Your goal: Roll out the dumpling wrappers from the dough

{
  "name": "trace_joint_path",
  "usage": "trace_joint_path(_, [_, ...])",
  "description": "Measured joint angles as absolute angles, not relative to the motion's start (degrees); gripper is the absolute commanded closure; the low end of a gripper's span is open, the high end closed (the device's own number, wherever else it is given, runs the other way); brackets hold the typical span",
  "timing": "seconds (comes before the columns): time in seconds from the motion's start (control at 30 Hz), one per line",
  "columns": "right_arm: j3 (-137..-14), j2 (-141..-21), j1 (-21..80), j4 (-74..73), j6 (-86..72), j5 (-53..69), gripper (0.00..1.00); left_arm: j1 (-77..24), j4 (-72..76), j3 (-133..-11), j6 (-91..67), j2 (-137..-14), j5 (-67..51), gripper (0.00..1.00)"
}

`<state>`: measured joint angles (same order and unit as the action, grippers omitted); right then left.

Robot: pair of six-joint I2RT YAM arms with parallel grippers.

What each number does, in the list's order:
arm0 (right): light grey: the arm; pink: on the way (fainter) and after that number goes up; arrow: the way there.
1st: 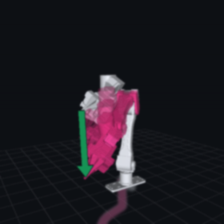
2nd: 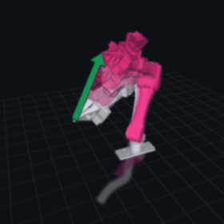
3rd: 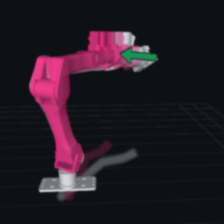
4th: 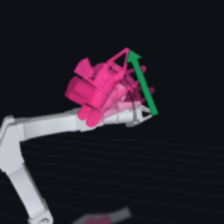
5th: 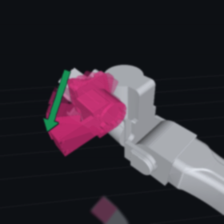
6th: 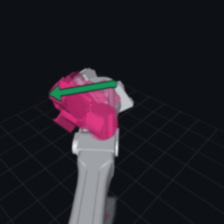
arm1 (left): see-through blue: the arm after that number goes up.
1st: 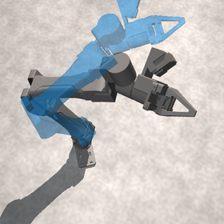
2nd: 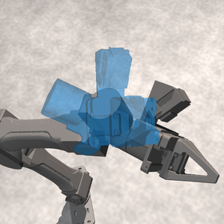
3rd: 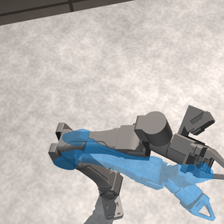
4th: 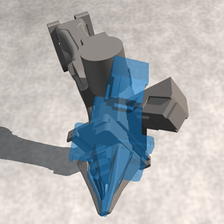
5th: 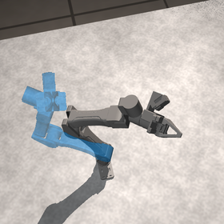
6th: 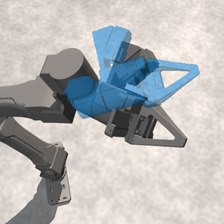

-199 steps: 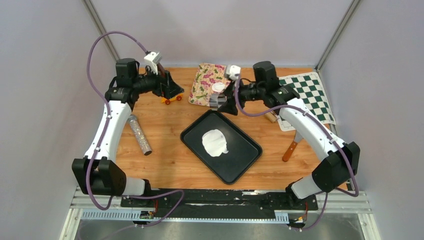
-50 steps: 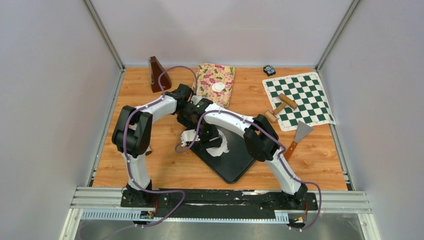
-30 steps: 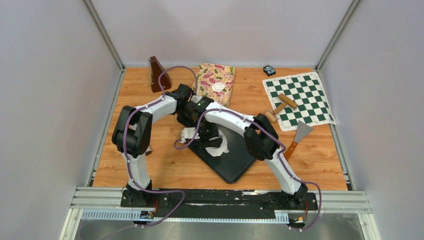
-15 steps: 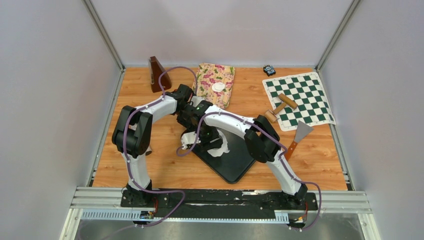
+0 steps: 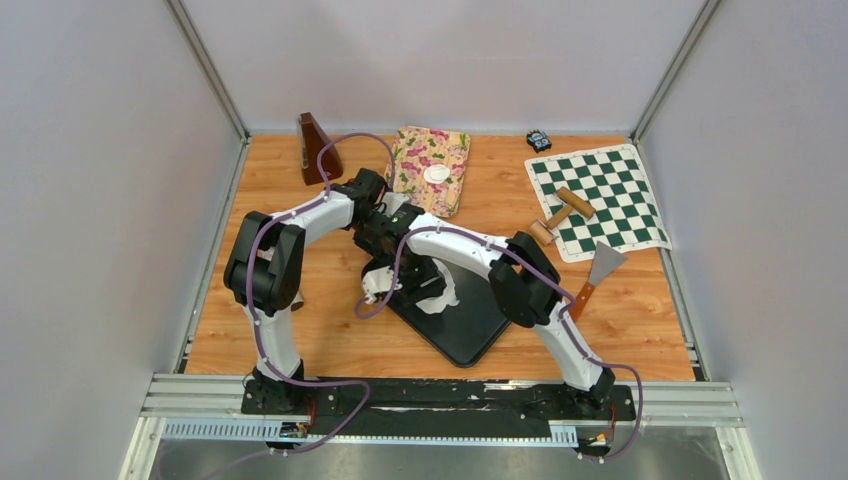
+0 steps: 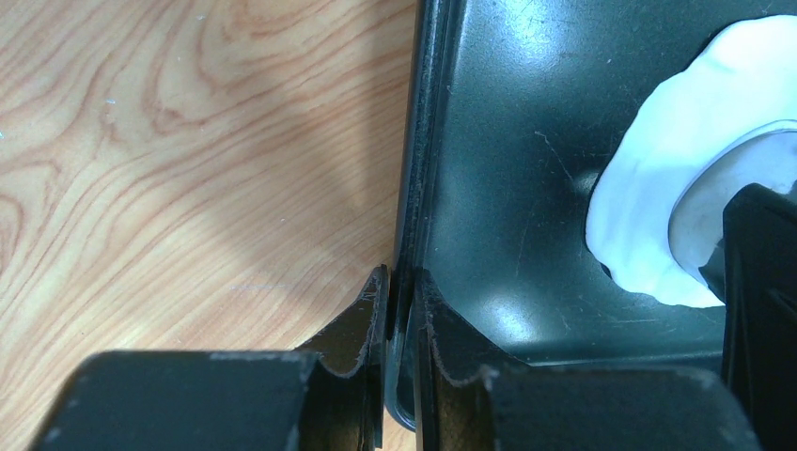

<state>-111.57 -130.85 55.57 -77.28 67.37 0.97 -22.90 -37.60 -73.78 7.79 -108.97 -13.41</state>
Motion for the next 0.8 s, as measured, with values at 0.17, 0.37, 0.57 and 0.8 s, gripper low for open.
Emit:
trace_joint_path(0.17, [-112.8,-131.8,54.8,-78.1,65.6,1.0,1.00,-22.9,-37.6,-73.8,7.8,-109.0,-13.4,1.00])
trace_joint_path(0.37, [-113.6,-132.2,54.1,-78.6,63.8,1.8,1.00,-22.9,-37.6,-73.8,7.8,-109.0,-13.4,1.00])
trace_joint_path(0.57, [-114.9,-133.1,53.4,-79.7,61.7,2.5,1.00,-22.9,-37.3,-73.8,7.8,-109.0,-13.5,1.00])
trace_joint_path(0.8, [-117.9,-135.0,53.0,-81.9,58.8,2.9,1.00,-22.3,-37.1,-73.5,7.6,-109.0,-15.0,1.00])
